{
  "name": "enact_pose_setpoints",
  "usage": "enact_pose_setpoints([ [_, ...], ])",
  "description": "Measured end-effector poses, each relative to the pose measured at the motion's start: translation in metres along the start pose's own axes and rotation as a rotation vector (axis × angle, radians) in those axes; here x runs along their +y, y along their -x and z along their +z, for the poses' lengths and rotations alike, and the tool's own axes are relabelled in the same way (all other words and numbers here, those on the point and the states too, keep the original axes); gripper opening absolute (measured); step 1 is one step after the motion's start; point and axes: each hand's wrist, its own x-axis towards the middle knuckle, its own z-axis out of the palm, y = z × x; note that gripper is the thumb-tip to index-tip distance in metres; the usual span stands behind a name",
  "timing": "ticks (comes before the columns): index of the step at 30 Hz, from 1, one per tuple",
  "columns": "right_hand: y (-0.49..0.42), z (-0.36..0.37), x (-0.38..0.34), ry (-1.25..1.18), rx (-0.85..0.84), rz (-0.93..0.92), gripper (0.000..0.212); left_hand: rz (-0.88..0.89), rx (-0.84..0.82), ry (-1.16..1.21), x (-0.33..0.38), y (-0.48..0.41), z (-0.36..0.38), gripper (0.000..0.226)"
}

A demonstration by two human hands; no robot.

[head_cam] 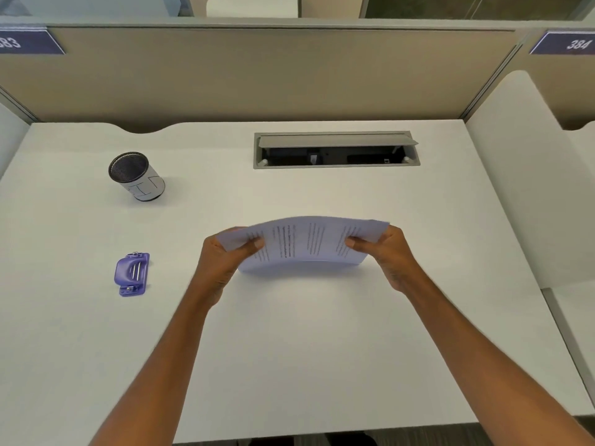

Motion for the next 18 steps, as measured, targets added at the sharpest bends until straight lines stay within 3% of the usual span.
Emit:
enact_pose_setpoints([
  [18, 0.0, -0.008, 0.022, 0.034, -0.015, 0.05, 0.036, -0.04, 0.086, -0.005, -0.009, 0.006, 0.014, 0.028],
])
